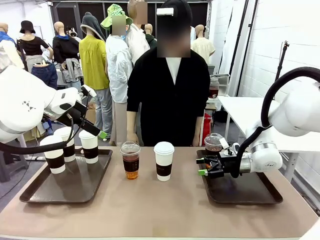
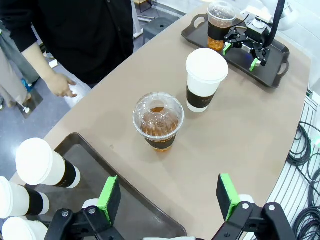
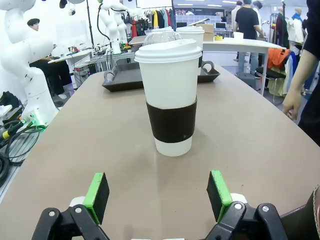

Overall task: Distribute the coffee onto the tray.
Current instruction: Pick up another iced Americano from the middle of the table and place it on the right Handle tray.

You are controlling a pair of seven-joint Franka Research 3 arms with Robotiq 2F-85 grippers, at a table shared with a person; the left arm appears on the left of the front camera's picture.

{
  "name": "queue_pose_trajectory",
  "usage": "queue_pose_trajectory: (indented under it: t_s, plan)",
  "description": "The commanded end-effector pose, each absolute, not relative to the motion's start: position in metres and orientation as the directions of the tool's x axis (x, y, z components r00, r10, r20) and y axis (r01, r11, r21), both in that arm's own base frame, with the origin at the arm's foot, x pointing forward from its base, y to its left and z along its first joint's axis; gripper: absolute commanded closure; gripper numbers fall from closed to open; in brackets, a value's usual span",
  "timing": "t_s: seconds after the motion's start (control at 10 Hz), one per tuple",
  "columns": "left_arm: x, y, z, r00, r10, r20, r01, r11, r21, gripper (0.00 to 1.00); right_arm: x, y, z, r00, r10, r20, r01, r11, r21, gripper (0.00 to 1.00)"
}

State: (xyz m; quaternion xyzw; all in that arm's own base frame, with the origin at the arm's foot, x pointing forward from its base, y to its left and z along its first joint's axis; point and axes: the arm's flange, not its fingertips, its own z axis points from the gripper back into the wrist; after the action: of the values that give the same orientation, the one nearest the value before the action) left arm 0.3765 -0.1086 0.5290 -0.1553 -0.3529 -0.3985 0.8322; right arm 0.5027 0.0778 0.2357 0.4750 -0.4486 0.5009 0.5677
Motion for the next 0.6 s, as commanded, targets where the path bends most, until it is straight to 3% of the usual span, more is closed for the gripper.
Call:
queue_pose_trajectory:
  t_s: [0.0, 0.5]
  plan:
    - [0.3768, -0.1063, 0.5284, 0.431, -0.548, 0.717, 0.778, 0.628, 0.012, 0.0, 0.5027, 0.0787, 0.2366, 0.094, 0.141, 0.986, -0.995, 0.046, 0.089, 0.0]
    - [0.3768, -0.1063, 0.5284, 0.431, -0.548, 0.717, 0.778, 0.628, 0.012, 0.0, 0.5027, 0.0787, 0.2366, 0.094, 0.141, 0.986, -0.995, 0.046, 0.089, 0.0]
